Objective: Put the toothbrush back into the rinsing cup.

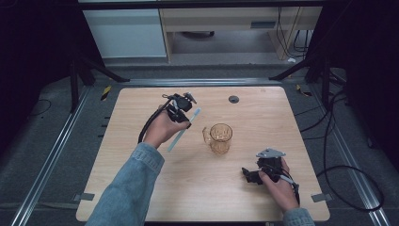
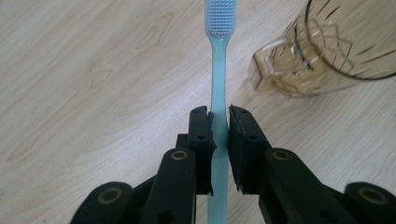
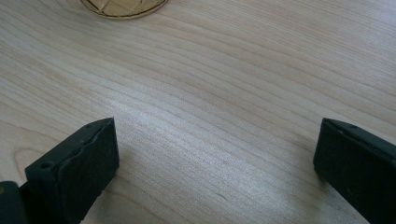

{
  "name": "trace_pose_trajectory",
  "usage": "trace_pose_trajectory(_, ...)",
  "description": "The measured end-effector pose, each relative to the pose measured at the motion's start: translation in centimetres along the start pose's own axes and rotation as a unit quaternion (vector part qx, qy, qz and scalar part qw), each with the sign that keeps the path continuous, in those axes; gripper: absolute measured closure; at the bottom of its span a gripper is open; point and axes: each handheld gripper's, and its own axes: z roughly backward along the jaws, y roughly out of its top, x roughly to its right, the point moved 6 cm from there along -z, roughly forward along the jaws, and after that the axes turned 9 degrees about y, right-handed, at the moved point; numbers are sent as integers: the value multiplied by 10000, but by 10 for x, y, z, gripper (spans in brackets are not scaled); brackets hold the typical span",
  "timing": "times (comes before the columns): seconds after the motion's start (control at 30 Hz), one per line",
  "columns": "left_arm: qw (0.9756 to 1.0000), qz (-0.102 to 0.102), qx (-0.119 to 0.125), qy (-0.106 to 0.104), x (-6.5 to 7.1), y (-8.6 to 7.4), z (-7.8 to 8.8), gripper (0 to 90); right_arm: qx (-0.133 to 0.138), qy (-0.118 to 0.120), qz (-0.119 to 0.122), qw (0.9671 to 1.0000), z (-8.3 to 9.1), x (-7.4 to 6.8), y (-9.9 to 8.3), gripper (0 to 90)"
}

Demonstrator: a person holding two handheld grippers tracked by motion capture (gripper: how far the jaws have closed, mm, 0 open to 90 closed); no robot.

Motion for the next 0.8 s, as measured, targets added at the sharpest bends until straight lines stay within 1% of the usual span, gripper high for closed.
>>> trace_pose_trajectory(0.07, 10000, 5, 76, 12, 2, 4, 2, 791, -2, 2, 6, 10000, 0, 0, 0, 5)
trace_pose_trajectory(0.1, 9999, 39, 102, -1, 3, 6, 3, 791, -2, -1, 6, 10000, 0, 0, 0, 5)
trace_pose_trajectory(0.27, 9996, 13, 268, -6, 7, 14, 9, 791, -4, 0, 4, 10000, 0, 0, 0, 5)
trace_pose_trajectory(0.37, 9992, 58, 406, -2, 10, 16, 12, 791, -1, 7, -29, 10000, 0, 0, 0, 4)
trace_pose_trajectory(0.47, 9982, 121, 579, 33, 9, 17, 16, 791, 3, 2, -2, 10000, -1, 1, 1, 4)
trace_pose_trajectory(0.5, 9982, 99, 594, 58, 9, 16, 17, 791, 1, 2, 8, 10000, -1, 1, 1, 4)
trace_pose_trajectory(0.53, 9977, 128, 666, 71, 9, 16, 18, 791, 1, 3, 6, 10000, -1, 1, 1, 3)
trace_pose_trajectory(0.57, 9971, 177, 745, 28, 10, 15, 19, 791, -1, 4, 12, 10000, -1, 1, 1, 3)
trace_pose_trajectory(0.6, 9970, 171, 757, -6, 10, 15, 20, 791, -16, 6, -15, 10000, 0, 0, 1, 4)
trace_pose_trajectory(0.63, 9964, 205, 821, 1, 11, 15, 20, 791, -7, 12, -12, 10000, -1, 0, 1, 4)
trace_pose_trajectory(0.67, 9961, 175, 862, 64, 11, 15, 21, 791, -16, 8, -19, 10000, 0, 0, 0, 4)
trace_pose_trajectory(0.73, 9944, 211, 1019, 202, 10, 18, 23, 792, -5, 16, 11, 10000, 0, 1, 1, 4)
trace_pose_trajectory(0.77, 9939, 228, 1057, 221, 11, 18, 24, 792, -7, 10, 8, 10000, 0, 1, 1, 4)
trace_pose_trajectory(0.8, 9929, 263, 1146, 204, 11, 19, 24, 792, -9, 8, 7, 10000, 0, 1, 1, 4)
